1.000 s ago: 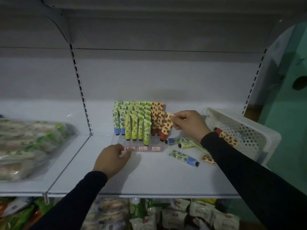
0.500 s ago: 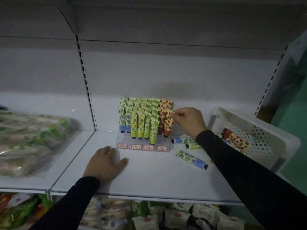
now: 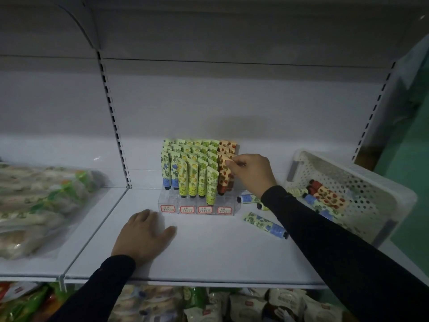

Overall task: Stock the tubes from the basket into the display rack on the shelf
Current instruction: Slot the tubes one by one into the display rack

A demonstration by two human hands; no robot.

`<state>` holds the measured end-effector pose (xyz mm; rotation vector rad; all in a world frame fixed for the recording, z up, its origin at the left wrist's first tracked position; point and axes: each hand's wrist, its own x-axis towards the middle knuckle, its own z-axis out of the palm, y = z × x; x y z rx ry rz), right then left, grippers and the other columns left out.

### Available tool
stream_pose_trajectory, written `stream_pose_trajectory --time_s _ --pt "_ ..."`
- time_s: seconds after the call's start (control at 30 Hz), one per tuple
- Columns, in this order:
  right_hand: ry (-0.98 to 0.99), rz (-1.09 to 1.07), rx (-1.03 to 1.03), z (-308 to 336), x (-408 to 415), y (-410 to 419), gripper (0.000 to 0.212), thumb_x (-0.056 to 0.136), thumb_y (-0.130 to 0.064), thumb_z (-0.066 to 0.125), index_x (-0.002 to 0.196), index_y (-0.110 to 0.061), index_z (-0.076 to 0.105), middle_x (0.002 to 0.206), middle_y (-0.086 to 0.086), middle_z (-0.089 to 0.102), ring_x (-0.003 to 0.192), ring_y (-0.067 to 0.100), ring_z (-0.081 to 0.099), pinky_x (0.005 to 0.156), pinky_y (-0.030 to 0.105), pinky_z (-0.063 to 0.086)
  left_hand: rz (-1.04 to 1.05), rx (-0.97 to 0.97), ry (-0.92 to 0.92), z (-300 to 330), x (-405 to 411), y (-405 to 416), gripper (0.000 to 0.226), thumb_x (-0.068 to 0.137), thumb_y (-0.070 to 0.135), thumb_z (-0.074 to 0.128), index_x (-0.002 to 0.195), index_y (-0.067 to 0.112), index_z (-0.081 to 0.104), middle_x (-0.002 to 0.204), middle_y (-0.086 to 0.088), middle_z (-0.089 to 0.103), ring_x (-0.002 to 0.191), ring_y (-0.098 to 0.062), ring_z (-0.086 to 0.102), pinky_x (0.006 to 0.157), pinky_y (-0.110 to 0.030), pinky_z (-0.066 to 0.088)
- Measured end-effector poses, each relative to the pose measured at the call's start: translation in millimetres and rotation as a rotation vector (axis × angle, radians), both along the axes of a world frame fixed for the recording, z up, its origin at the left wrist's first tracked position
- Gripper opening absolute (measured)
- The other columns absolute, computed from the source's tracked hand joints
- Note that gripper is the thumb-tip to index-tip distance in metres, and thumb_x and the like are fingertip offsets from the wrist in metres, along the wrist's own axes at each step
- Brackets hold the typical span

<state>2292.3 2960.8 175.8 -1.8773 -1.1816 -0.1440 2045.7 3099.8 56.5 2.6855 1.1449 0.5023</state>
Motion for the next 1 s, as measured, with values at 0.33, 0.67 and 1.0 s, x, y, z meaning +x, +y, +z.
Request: stream_pose_trajectory --time_s 0.33,0.67,1.0 --pt "-0.076 -0.003 -0.093 -3 0 11 0.027 0.095 -0.029 0.059 0.091 -0.011 0.078 0.099 -0.001 0.075 0.090 0.010 0.066 0.074 0.013 0.037 -0.014 0.025 -0.022 -1 0 0 0.062 0.070 0.076 0.027 0.089 0.023 0.054 0.104 0.002 0.058 0.108 -0.022 0.051 0.096 -0.033 0.039" --pt "-0.076 0.011 -0.121 -1 1 12 0.029 0.096 -0.030 0.058 0.092 -0.010 0.077 0.088 0.002 0.075 0.079 0.008 0.062 0.077 0.019 0.044 -0.018 0.025 -0.011 0 0 -1 0.063 0.072 0.074 0.027 0.092 0.022 0.056 0.100 0.003 0.056 0.104 -0.020 0.051 0.093 -0.033 0.040" --pt "-0.088 0.009 -0.187 0 1 14 0.033 0.096 -0.033 0.057 0.088 -0.007 0.076 0.084 0.007 0.074 0.082 0.018 0.065 0.078 0.025 0.048 -0.001 -0.003 -0.005 5 0 -4 0.068 0.070 0.076 0.026 0.097 0.021 0.056 0.107 0.003 0.057 0.108 -0.020 0.051 0.095 -0.032 0.039"
